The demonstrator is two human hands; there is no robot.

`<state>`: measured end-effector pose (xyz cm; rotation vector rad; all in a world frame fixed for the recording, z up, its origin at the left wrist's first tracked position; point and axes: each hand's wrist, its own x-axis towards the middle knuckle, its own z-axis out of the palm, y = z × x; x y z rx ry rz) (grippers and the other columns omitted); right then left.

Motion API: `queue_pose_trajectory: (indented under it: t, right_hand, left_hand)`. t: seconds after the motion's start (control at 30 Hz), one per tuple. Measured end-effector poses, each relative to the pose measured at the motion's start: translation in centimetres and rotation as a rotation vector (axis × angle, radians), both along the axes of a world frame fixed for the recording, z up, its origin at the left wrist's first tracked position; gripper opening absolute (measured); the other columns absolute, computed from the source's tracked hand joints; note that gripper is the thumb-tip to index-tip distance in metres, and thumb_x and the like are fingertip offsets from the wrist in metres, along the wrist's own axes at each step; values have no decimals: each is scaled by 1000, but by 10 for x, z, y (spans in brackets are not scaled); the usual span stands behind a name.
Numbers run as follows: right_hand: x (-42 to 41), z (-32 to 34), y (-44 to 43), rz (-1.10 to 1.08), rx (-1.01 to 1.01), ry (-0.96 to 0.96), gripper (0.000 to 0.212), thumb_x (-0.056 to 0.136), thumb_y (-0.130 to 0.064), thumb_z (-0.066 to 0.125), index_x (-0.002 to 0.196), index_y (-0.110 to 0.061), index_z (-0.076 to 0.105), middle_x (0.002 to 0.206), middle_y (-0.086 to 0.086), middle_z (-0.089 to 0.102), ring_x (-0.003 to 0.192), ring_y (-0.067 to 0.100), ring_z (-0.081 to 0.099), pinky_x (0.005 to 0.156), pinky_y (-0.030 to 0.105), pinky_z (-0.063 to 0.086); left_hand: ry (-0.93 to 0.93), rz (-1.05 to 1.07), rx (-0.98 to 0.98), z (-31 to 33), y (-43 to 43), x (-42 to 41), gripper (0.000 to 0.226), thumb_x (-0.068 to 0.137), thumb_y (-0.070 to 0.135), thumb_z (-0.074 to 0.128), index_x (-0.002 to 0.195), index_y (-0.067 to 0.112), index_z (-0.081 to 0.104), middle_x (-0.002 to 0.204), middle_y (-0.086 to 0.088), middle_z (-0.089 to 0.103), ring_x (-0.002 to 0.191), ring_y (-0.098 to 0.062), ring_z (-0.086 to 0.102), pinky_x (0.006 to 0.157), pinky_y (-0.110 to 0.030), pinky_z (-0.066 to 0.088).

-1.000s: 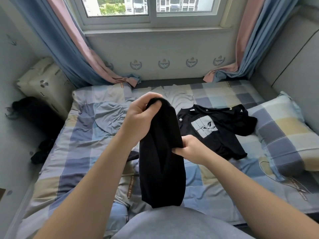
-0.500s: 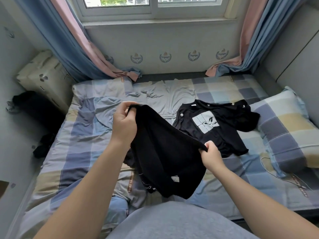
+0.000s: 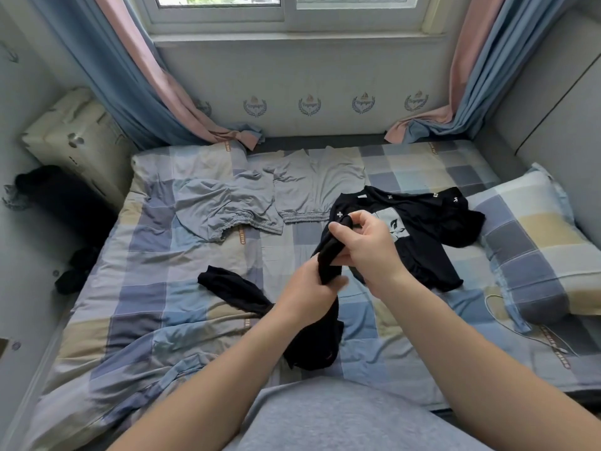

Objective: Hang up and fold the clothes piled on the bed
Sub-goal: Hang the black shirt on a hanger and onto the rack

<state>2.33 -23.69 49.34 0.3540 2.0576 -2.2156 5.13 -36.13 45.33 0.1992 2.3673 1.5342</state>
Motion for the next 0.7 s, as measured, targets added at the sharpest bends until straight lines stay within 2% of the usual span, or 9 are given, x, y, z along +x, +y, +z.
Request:
queue_pose_trajectory:
  t: [0.07, 0.17, 0.27, 0.4, 0.43, 0.5, 0.57, 0.6, 0.7]
  right_hand:
    - [0, 5, -1, -37, -50, 21, 15, 96, -4, 64, 88, -8, 51, 81, 19, 62, 71, 29, 71, 60, 41, 62]
    - [1, 7, 2, -68, -65, 38, 17, 96, -4, 64, 87, -9, 51, 85, 21, 62, 77, 28, 71, 62, 38, 62]
    - [6, 2, 3, -48, -96, 33, 13, 97, -3, 62, 97, -11, 51, 92, 18, 68, 81, 27, 73, 70, 38, 63]
    - [15, -5, 5, 31, -73, 8, 18, 97, -3, 61, 110, -13, 53, 106, 12, 75, 98, 26, 74, 86, 40, 59]
    - [17, -7, 6, 70, -35, -6, 18, 96, -5, 63, 110, -12, 55, 105, 12, 76, 98, 26, 73, 88, 42, 58]
    - [22, -13, 7, 168, 58, -28, 16, 94, -8, 67, 107, -10, 59, 105, 13, 75, 96, 23, 73, 90, 42, 56]
    - [26, -23, 3, 291, 123, -16, 19, 93, -7, 68, 111, -11, 61, 107, 8, 73, 99, 14, 70, 91, 34, 54]
    - [27, -28, -1, 349, 144, -1, 24, 92, -6, 69, 114, -13, 61, 111, 3, 72, 103, 8, 68, 91, 26, 54]
    - [28, -46, -10, 428, 250, 6, 28, 92, -11, 70, 110, -32, 65, 109, -14, 72, 104, -5, 64, 78, 7, 48]
  left_hand:
    - [55, 214, -77, -4, -6, 0, 15, 95, 11, 55, 104, 19, 65, 91, -2, 70, 87, -22, 63, 73, -34, 48]
    - [14, 364, -126, -17, -28, -6, 20, 91, 3, 47, 83, 18, 58, 69, 1, 59, 67, -23, 53, 57, -35, 36]
    - [-28, 386, -27, -20, -40, -10, 27, 96, 3, 44, 82, 19, 63, 66, 4, 59, 65, -19, 52, 60, -34, 39]
    - [-35, 409, 213, 0, -43, -14, 37, 103, 6, 44, 91, 28, 70, 76, 19, 72, 72, 3, 64, 66, -13, 47]
    - [-42, 408, 258, 9, -43, -15, 37, 103, 4, 44, 91, 26, 71, 80, 16, 73, 77, 2, 66, 69, -12, 49]
    - [-78, 403, 332, 22, -43, -19, 33, 101, 2, 46, 90, 16, 73, 85, 1, 75, 81, -10, 69, 72, -19, 55]
    - [-163, 394, 422, 37, -42, -18, 32, 100, 6, 49, 86, 16, 75, 84, -8, 76, 76, -18, 72, 66, -26, 59]
    - [-202, 374, 464, 43, -41, -16, 33, 99, 8, 50, 82, 19, 77, 83, -8, 76, 74, -19, 72, 63, -27, 59]
    - [-268, 314, 558, 56, -36, -12, 37, 101, 14, 53, 79, 26, 80, 88, -7, 77, 78, -20, 74, 66, -30, 61]
